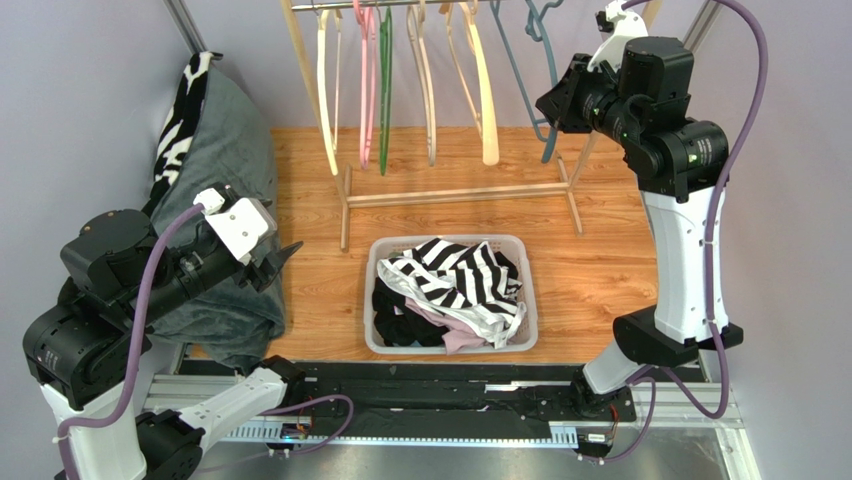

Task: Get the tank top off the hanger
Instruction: Place the hanger at the clothesline.

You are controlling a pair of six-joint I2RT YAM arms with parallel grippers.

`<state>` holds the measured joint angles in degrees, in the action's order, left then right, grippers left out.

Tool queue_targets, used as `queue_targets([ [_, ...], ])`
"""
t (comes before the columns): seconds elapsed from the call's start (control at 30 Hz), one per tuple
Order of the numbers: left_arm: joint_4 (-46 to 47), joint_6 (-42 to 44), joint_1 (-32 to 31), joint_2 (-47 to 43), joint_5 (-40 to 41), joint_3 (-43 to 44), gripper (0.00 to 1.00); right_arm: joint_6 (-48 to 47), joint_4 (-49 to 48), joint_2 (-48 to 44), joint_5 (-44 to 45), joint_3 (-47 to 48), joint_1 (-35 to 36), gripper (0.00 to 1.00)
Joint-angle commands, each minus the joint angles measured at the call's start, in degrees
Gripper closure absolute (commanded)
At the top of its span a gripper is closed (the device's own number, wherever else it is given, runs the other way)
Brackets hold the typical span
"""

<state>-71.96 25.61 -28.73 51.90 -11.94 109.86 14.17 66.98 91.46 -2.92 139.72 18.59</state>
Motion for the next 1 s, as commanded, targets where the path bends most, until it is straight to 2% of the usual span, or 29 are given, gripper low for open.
queue_targets([
  [0.0,0.4,-0.7,0.3,0.0,-0.5,0.5,0.23,1.1,-4.9,1.9,-3.6,1.9,-1.5,1.0],
  [0.67,0.3,-0.6,0.4,0.4,-0.9,0.7,0.22,3.2,-7.6,7.1,-13.3,4.3,-6.7,1.0],
  [0.97,0.2,-0.5,0.5,0.2,-0.7,0.2,0.22,2.3,-6.2,8.8,-13.4,2.1,-7.2,1.0],
])
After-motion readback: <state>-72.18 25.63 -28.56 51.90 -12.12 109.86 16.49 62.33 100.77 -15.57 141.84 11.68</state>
